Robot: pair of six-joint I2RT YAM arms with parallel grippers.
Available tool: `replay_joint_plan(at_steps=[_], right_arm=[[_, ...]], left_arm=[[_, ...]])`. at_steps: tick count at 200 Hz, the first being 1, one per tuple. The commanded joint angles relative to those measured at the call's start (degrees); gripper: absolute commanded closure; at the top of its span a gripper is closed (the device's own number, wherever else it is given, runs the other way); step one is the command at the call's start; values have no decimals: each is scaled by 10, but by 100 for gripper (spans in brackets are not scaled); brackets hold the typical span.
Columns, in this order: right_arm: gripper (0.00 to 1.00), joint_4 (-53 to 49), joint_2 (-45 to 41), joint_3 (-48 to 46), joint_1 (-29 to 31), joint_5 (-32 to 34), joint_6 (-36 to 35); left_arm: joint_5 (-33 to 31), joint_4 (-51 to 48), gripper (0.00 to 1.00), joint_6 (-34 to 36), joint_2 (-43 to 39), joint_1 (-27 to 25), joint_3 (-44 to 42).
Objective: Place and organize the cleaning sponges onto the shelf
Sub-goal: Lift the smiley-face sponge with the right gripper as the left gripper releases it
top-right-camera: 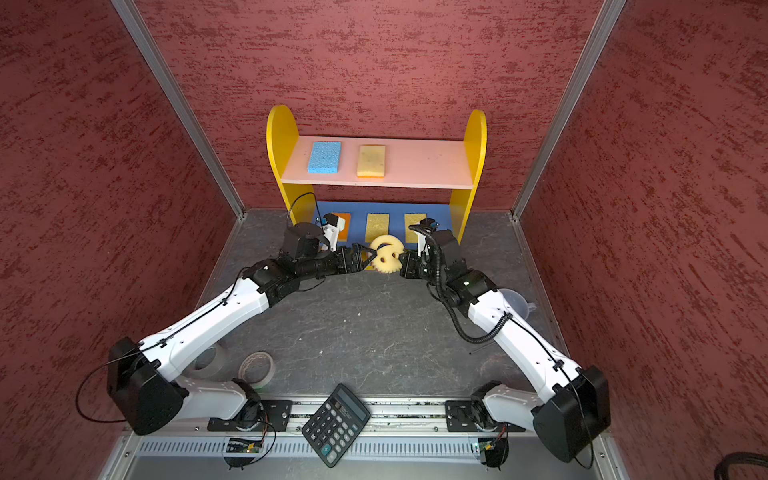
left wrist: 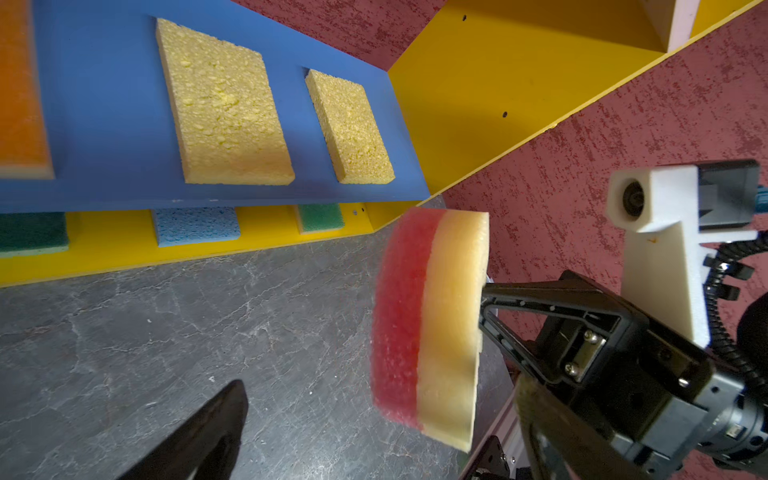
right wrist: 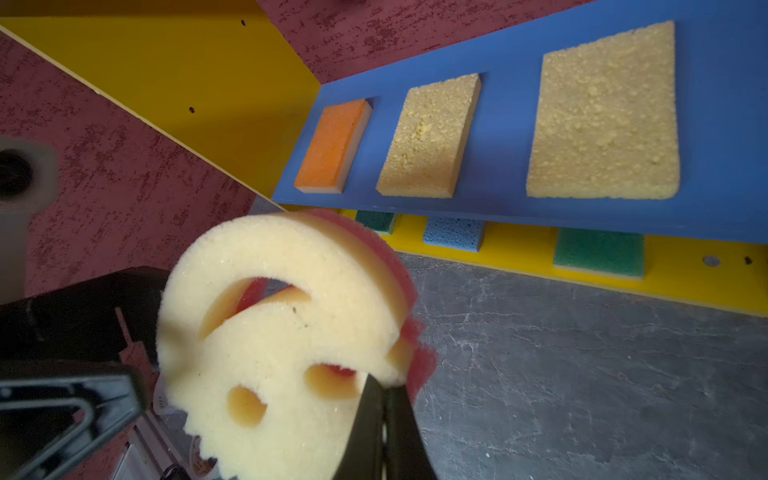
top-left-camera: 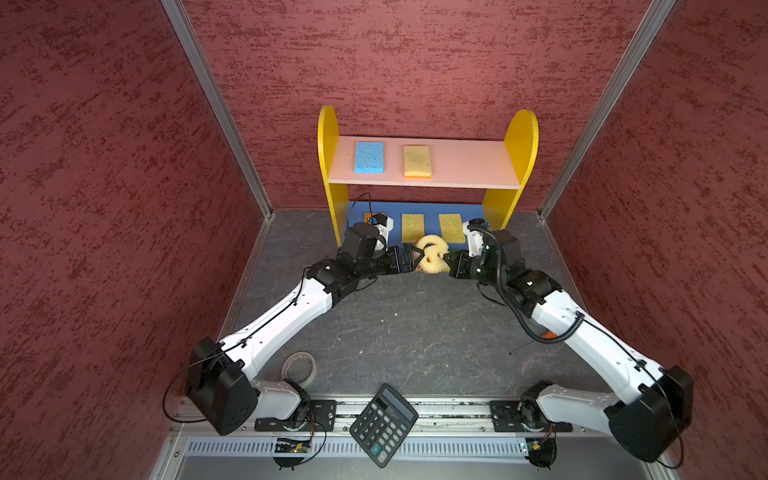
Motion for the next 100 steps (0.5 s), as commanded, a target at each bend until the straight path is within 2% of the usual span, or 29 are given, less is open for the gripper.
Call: replay_joint_plan(at_steps=[1,51,92,100], right_arm=[[100,17,2,17,-5,-43,-4],[100,41,7,20,-5,-74,10],[100,50,-1,22,-5,-76,17],[100,56,-6,20,-5,-77,18]], left_arm=[[52,33,1,-3,11,3,19],[108,60,1,-19,26,7,38],[120,76,31,-26,26,10,37],[118,76,40,-25,27,12,37]])
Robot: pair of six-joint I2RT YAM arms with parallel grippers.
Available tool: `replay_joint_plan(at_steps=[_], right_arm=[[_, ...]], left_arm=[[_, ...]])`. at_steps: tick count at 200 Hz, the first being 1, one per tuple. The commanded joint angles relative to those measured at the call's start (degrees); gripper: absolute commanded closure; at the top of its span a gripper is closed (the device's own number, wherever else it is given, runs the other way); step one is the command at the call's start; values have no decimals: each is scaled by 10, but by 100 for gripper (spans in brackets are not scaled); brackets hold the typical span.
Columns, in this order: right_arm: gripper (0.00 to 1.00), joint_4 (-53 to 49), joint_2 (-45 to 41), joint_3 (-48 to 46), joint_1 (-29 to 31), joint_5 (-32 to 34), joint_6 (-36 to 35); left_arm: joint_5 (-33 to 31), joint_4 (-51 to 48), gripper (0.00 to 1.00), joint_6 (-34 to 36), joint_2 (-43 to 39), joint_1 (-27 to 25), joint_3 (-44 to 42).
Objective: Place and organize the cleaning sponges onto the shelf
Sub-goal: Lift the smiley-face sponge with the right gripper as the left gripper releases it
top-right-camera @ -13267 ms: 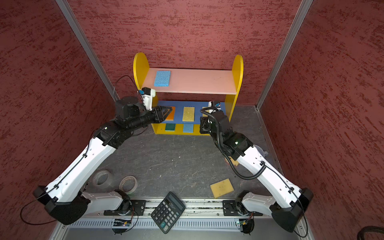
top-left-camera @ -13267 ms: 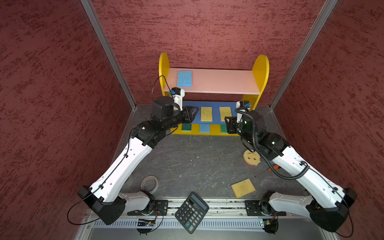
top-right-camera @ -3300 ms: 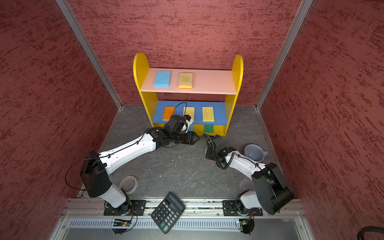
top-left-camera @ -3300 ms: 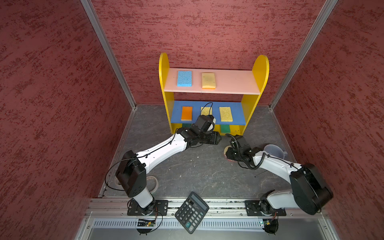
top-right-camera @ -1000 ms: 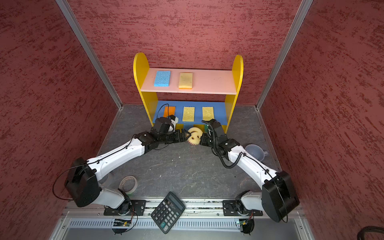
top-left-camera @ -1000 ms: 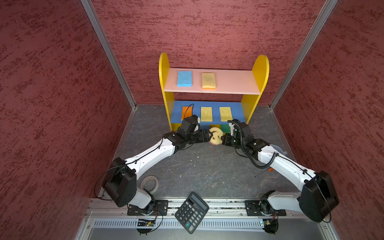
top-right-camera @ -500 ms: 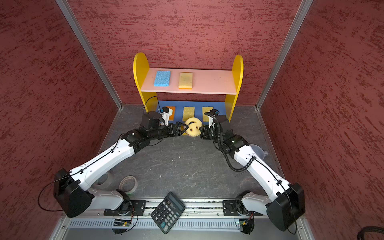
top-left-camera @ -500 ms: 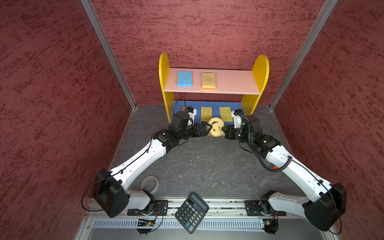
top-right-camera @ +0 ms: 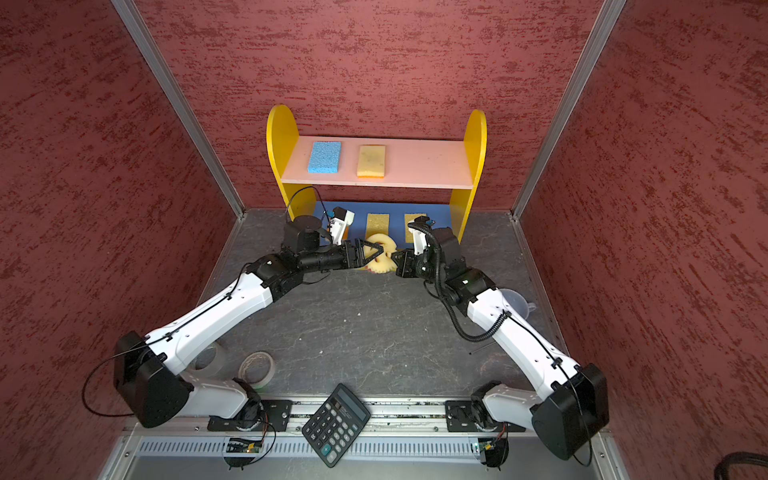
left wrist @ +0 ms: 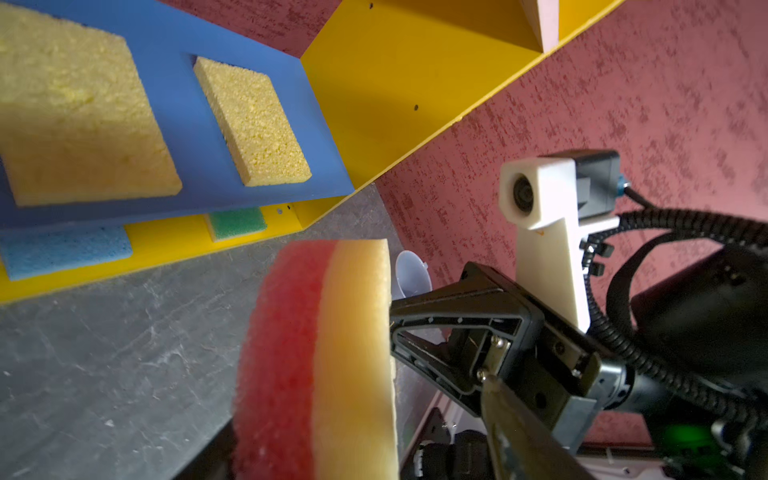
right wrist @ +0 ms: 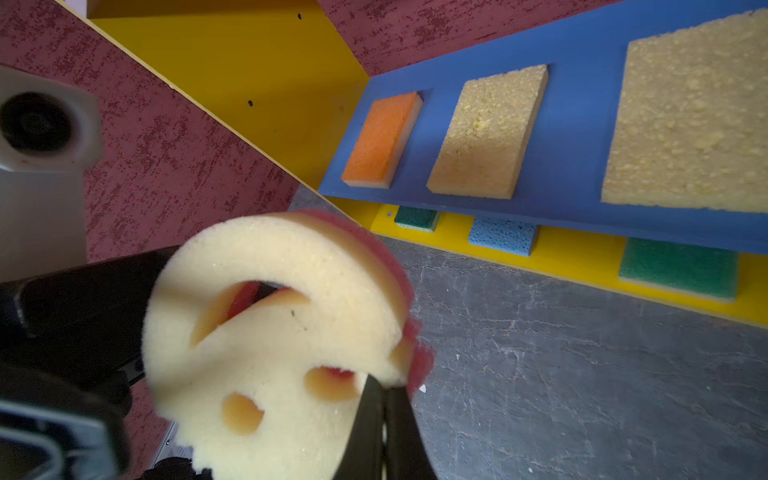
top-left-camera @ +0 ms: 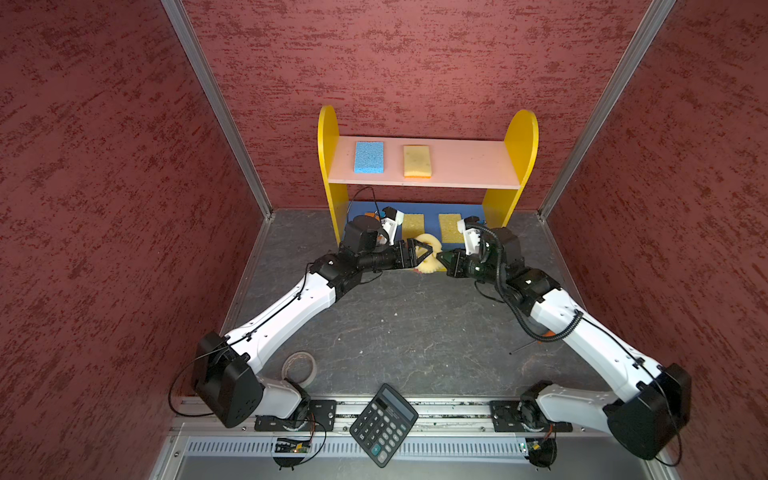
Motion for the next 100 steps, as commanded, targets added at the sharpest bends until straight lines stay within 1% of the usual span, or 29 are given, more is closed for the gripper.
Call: replay_joint_plan(at_steps=[1,29,42,53,58,59,61,71,76,87,100], right_arm=[[100,30,-13,18,-4,-17,8],[100,48,-30,17,-4,-39,26],[100,58,-39,13,-4,-47,35],[100,59,-47,11,-4,-45,36],[94,57,-50,11,-4,-42,36],[94,57,-50,11,-4,-42,36],[89,55,-51,12,-4,-41,36],[72,49,-56,12,-4,-36,36],[66,48,-58,12,-4,-36,36],[57,48,-63,12,-4,-34,36],[51,47,-69,12,-4,-27,36]], left_arm=[[16,20,42,1,5,7,11],[0,8,74,-7,7,21,9],[5,9,83,-14,8,33,9],[12,16,88,-24,8,41,9],[16,21,89,-30,7,45,9],[17,22,89,-31,6,45,9],[18,23,89,-32,6,47,9],[27,33,91,-39,5,52,10],[30,36,92,-41,4,55,13],[38,36,93,-44,6,59,19],[46,37,93,-50,5,65,26]])
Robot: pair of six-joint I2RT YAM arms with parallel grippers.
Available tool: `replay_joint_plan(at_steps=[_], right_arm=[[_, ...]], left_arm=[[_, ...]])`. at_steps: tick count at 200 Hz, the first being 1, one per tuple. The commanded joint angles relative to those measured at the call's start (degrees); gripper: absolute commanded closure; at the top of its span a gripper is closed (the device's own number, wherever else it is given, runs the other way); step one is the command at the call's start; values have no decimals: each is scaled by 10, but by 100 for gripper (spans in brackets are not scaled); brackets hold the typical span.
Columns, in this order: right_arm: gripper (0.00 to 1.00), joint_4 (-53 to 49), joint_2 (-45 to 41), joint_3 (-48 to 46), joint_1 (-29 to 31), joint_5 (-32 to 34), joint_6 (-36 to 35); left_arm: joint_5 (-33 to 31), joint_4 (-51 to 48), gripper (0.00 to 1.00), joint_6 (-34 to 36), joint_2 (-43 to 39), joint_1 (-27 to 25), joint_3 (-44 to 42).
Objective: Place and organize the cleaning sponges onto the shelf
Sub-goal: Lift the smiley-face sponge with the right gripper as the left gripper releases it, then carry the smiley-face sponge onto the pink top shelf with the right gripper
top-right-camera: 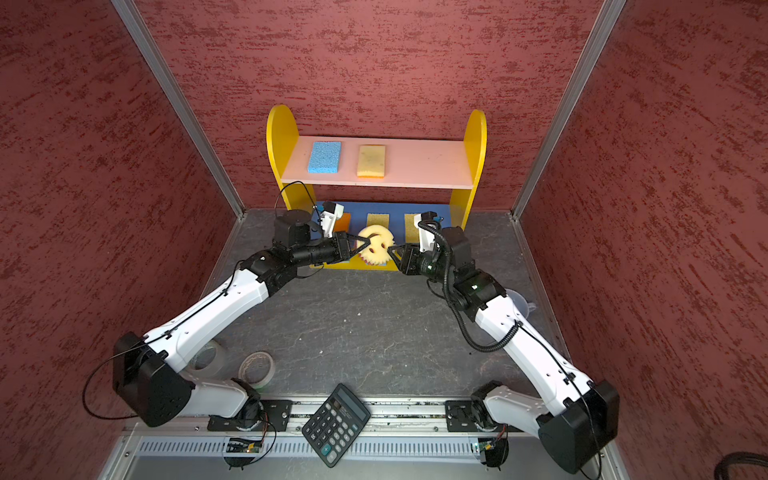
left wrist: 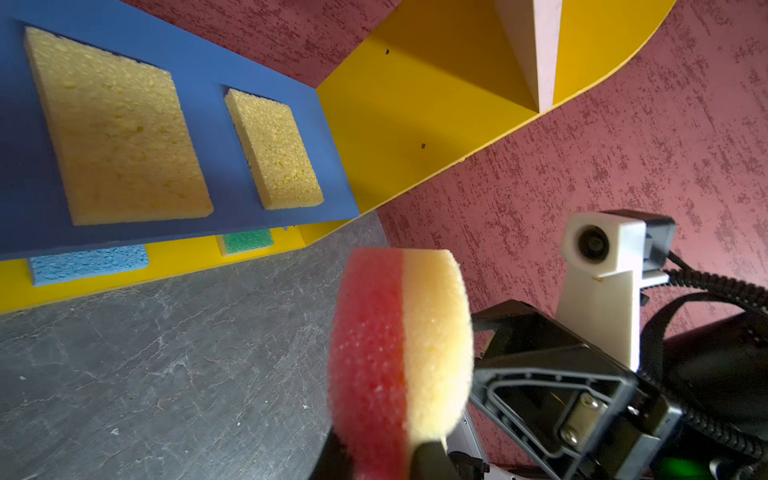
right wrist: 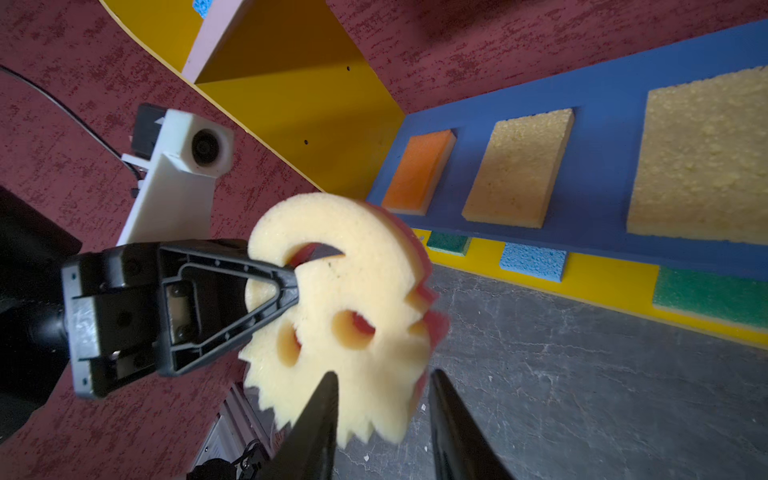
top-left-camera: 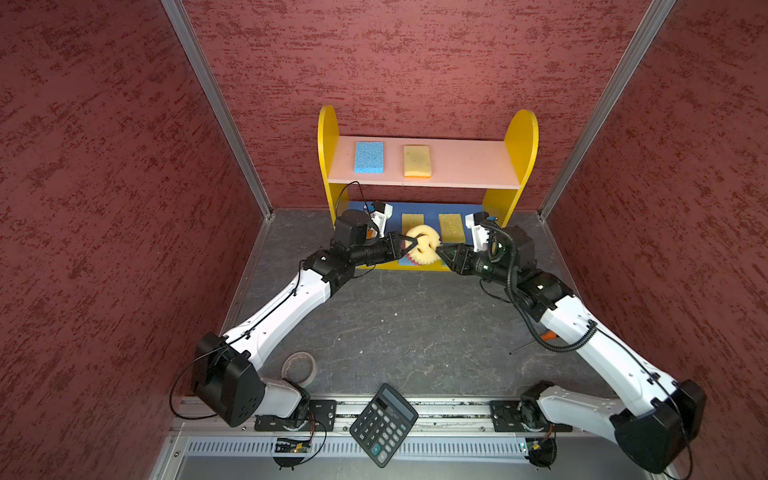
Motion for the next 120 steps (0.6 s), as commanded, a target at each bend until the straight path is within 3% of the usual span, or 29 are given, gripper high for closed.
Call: replay_joint_plan(at_steps=[1,43,120], right_arm=[[51,18,-20,13,-2,-3,4],[44,23,-30,34,-2,13,-14],[43,31,69,143,-2,-16,-14]], left_arm=[[20,21,93,-15,4,12,24],[62,50,93,-48,-4,30,24],[97,90,93,-92,-27,42,10]])
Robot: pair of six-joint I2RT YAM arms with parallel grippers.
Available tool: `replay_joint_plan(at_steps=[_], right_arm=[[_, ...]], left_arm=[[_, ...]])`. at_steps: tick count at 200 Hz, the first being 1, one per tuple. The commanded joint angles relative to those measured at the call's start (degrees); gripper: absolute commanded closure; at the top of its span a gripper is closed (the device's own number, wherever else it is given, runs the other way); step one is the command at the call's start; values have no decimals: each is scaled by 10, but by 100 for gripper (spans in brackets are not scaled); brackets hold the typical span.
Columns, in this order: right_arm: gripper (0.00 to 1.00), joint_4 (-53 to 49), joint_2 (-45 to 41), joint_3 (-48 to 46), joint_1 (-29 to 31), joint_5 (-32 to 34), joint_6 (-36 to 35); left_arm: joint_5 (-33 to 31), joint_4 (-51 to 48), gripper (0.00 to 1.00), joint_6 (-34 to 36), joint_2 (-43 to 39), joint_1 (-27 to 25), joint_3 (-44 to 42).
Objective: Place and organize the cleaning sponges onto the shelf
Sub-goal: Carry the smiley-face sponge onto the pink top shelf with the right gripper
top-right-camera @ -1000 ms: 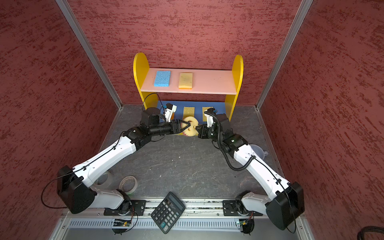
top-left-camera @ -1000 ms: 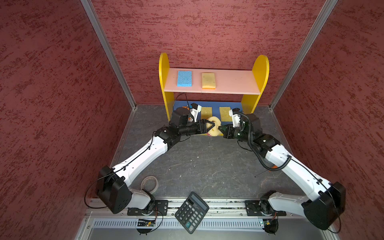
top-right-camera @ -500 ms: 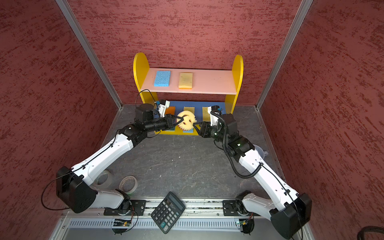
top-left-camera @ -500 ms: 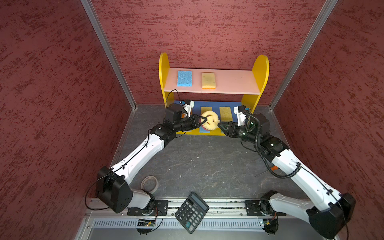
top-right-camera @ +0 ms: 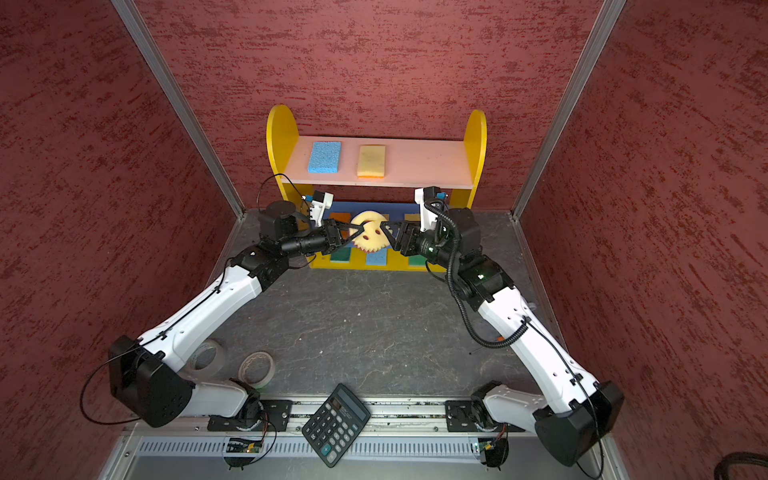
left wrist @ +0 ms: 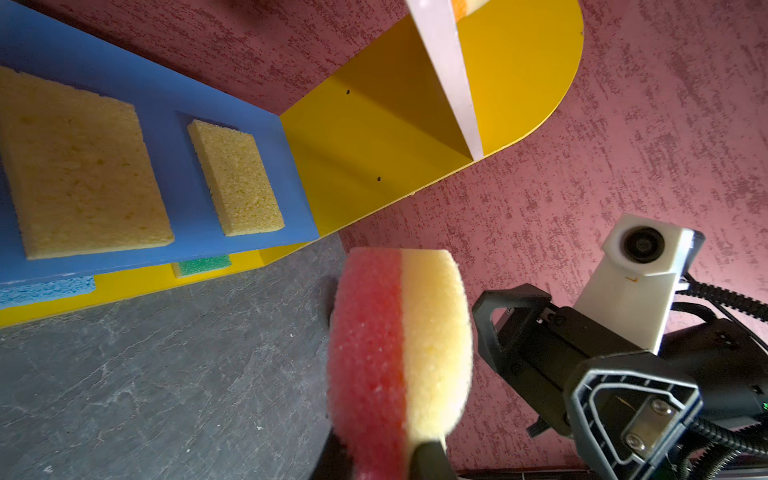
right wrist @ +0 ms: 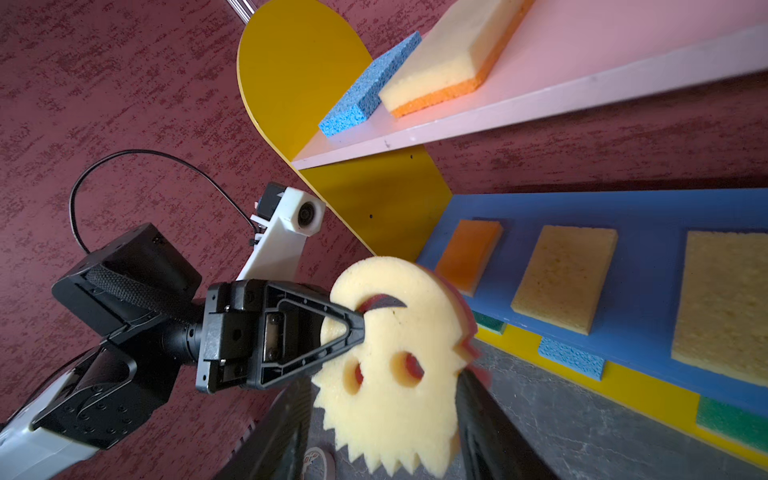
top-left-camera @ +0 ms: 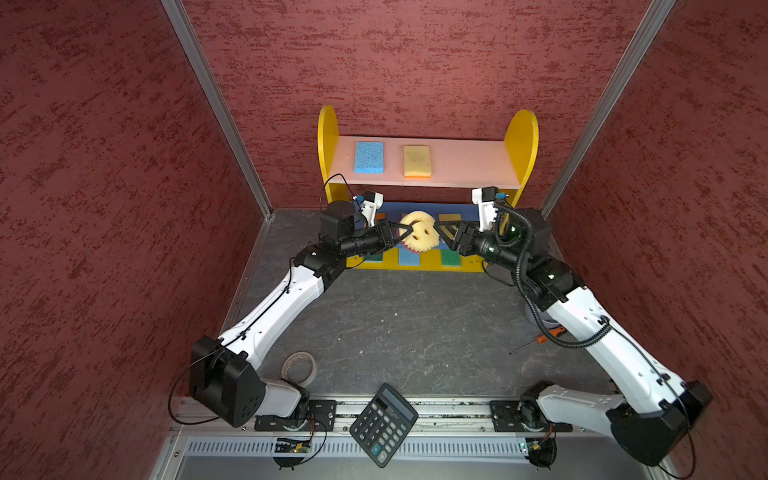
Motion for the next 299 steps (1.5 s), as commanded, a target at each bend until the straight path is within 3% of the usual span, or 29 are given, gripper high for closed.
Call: replay_joint_plan(at_steps=[1,54,62,83,90,116,138,142,145,193,233,299], right_arm=[[44,13,25,20,-2,-13,3],[49,21,46,31,-3,-26,15],[57,25,50,32,-3,-33,19],[92,44,53,34,-4,-48,32],[100,49,53,37,-4,-52,35],[100,42,55,64,-4,-47,29],[100,-2,63,111,-6,-17,1],[100,-13,64,122,-8,-7,-5],[100,-23,66,130,-9,1,-10],[100,-113,93,249,-37,156,-75],[100,-132,145,349,-65,268,-114],[100,-221,307,555,-90,333,-133]], left_arm=[[23,36,93,-19,-19,5,-4],[48,79,93,-45,-27,10,-15],[49,84,92,-47,-27,11,-16],[46,80,87,-43,-26,10,-11],[43,72,80,-39,-26,10,-8],[20,54,49,-19,-32,8,-1],[-28,5,17,20,-49,6,14],[-41,-6,4,29,-55,5,17],[-50,-14,0,36,-59,4,20],[-212,-103,1,163,-166,-7,28],[-316,-157,0,210,-236,-8,6],[-366,-221,1,227,-264,-6,-15]])
